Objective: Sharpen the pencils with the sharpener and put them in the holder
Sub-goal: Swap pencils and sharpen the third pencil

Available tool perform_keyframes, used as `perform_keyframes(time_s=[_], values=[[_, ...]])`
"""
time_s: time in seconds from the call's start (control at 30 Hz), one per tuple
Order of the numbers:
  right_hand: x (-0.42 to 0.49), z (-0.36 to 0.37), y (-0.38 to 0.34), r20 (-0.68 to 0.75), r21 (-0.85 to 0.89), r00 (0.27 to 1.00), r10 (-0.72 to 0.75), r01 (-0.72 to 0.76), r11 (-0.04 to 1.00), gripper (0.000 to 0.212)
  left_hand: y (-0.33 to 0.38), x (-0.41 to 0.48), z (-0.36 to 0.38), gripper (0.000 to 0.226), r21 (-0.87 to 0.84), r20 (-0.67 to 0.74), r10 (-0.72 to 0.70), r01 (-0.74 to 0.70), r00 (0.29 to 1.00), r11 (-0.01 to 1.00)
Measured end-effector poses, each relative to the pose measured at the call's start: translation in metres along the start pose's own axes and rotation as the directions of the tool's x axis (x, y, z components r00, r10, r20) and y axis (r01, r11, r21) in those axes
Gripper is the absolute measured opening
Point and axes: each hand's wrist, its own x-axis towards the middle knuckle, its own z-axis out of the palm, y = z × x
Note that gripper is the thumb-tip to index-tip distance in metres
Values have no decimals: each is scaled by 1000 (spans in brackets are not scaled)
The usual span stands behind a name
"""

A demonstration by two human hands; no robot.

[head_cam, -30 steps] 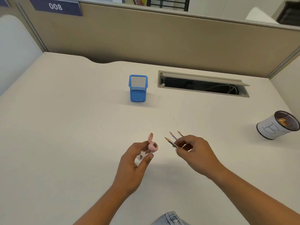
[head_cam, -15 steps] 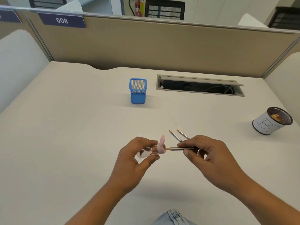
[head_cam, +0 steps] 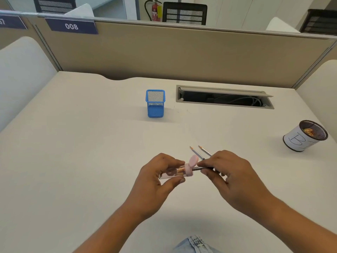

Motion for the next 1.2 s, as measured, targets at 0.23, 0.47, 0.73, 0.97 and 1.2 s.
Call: perform_keyframes(time_s=[0.23,0.47,0.73,0.97,1.2], values=[[7,-1,-3,206,233,955,215,-262,937,24,0,0,9,28,69,-70,160,-155,985,986],[19,-14,-14,450,309,800,397,-557,771,34,2,4,6,20,205,1,214,-210,977,956],[12,-11,9,222,-277,969,-111,172,945,30,9,6,3,26,275,180,20,-69,984,959],[11,0,0,319,62,882,347,-385,921,43,4,6,8,24,317,61,187,-196,981,928],[19,-12,-9,596,332,668,447,-711,620,47,2,11,7,23,369,32,290,-281,956,886]])
